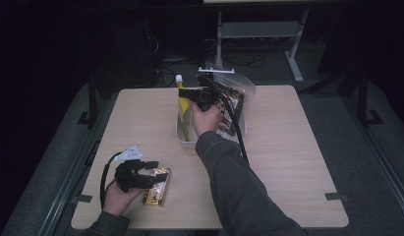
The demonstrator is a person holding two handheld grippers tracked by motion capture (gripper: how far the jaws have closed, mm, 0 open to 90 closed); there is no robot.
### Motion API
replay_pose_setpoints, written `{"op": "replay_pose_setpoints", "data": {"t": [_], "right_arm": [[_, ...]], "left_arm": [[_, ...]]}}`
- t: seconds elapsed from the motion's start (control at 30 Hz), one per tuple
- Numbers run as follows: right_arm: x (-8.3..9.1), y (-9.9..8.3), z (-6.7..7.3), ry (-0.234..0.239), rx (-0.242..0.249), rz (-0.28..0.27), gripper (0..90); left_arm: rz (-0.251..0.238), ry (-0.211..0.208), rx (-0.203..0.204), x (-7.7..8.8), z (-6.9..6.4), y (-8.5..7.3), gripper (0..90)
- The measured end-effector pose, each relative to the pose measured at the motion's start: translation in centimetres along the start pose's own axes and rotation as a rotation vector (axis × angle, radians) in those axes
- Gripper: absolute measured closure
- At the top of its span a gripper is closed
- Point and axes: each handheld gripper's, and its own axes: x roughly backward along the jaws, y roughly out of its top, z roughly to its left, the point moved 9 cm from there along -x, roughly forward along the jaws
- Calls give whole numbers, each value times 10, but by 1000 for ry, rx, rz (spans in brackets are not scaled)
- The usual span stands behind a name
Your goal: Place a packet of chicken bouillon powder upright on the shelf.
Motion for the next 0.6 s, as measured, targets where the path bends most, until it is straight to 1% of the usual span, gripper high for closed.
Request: {"op": "replay_pose_setpoints", "data": {"t": [0.13,0.2,0.27,0.37,0.4,0.53,0.6], "right_arm": [[-5,-7,-3,4,-12,20,891],[-7,-10,-4,5,-10,28,887],[-7,-12,-5,8,-14,42,866],[-6,-10,-5,23,-27,44,804],[-5,-10,-6,23,-28,46,805],[-3,-10,-6,14,-13,51,791],[-3,-10,-6,12,-8,53,813]], "left_arm": [[-2,0,-3,0,-1,1,324],[0,0,-4,0,-1,0,324],[0,-1,-4,0,-2,0,324],[2,0,-6,-1,-2,0,323],[4,1,-7,-1,-1,0,323],[7,6,-10,-1,-1,0,321],[9,10,-8,-1,-1,-1,316]]}}
